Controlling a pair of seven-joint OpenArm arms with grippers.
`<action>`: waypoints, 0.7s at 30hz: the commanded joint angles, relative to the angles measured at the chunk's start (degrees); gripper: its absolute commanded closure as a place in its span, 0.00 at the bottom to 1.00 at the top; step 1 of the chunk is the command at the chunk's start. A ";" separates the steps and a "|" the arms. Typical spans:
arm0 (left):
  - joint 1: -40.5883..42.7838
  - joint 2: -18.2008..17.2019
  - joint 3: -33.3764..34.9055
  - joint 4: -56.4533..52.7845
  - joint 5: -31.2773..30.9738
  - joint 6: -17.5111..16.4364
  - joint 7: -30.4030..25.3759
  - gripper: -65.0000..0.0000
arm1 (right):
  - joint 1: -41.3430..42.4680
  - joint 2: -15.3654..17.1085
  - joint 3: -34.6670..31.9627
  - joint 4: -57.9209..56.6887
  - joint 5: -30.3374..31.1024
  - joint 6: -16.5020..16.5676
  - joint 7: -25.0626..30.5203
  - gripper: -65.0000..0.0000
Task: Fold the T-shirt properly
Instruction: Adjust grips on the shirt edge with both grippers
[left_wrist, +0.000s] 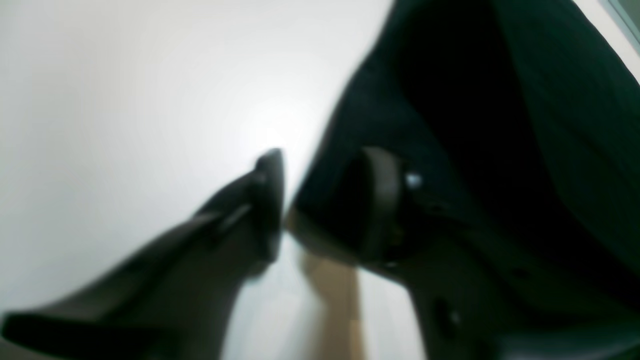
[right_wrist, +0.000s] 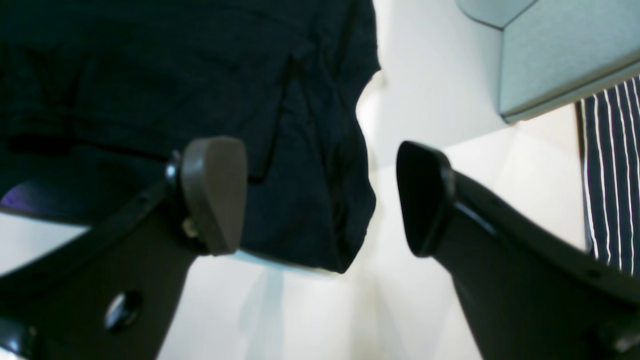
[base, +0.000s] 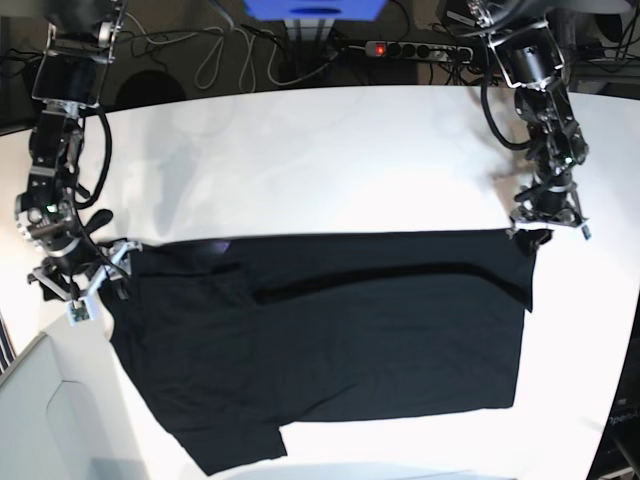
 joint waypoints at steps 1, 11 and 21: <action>-0.69 -0.64 0.00 0.45 -0.13 -0.17 0.52 0.77 | 1.06 0.93 0.34 1.00 0.34 0.43 1.07 0.29; -0.78 -0.73 0.00 0.45 -0.13 -0.17 0.87 1.00 | 0.18 2.60 0.34 -3.93 0.16 0.43 1.42 0.28; -0.34 -0.73 -0.26 0.45 0.31 -0.17 0.87 1.00 | 2.29 3.57 2.27 -16.15 0.60 0.43 1.60 0.29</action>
